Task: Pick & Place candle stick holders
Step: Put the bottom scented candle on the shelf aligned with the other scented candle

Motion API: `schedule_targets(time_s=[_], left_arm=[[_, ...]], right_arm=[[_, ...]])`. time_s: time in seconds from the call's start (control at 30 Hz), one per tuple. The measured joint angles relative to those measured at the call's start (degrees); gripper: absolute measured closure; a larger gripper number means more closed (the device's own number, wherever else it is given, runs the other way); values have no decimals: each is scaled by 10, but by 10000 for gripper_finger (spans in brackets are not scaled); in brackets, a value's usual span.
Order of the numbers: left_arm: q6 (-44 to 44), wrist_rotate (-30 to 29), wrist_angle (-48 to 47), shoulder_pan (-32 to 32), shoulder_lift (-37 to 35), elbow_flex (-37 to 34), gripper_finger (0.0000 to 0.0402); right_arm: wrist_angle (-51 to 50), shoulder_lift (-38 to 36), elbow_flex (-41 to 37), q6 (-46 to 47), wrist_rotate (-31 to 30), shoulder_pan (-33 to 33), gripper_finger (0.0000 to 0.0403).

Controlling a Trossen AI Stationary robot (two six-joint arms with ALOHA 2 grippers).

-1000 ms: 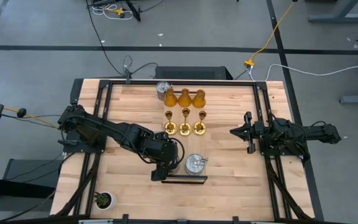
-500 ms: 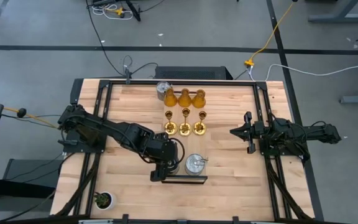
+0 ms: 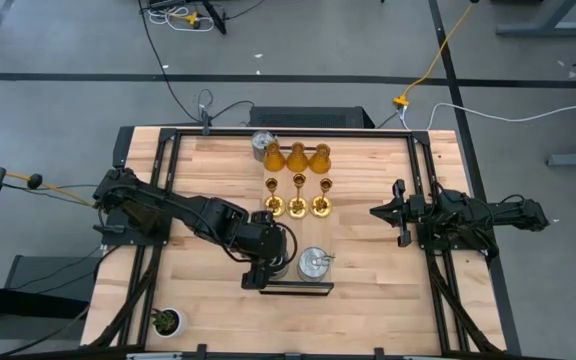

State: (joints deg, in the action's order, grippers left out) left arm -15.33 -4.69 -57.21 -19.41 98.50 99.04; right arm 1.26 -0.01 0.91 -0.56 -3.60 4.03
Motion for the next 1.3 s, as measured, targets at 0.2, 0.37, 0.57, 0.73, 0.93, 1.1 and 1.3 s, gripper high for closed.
schedule_targets(time_s=[0.2, 0.37, 0.57, 0.73, 0.93, 1.1, 1.3], left_arm=[[15, 0, 0, -1, 0, 0, 2], [19, 0, 0, 0, 0, 0, 2], [25, 11, -1, 0, -6, 0, 2], [26, 13, -1, 0, -8, 0, 2], [26, 13, -11, 0, -7, 9, 2], [41, 14, -21, 3, -8, 55, 2], [41, 13, -66, 6, -8, 91, 2]], right_arm=[[0, 0, 0, 0, 0, 0, 376], [0, 0, 0, 0, 0, 0, 376], [0, 0, 0, 0, 0, 0, 376], [0, 0, 0, 0, 0, 0, 376], [0, 0, 0, 0, 0, 0, 376], [0, 0, 0, 0, 0, 0, 376], [0, 0, 0, 0, 0, 0, 376]])
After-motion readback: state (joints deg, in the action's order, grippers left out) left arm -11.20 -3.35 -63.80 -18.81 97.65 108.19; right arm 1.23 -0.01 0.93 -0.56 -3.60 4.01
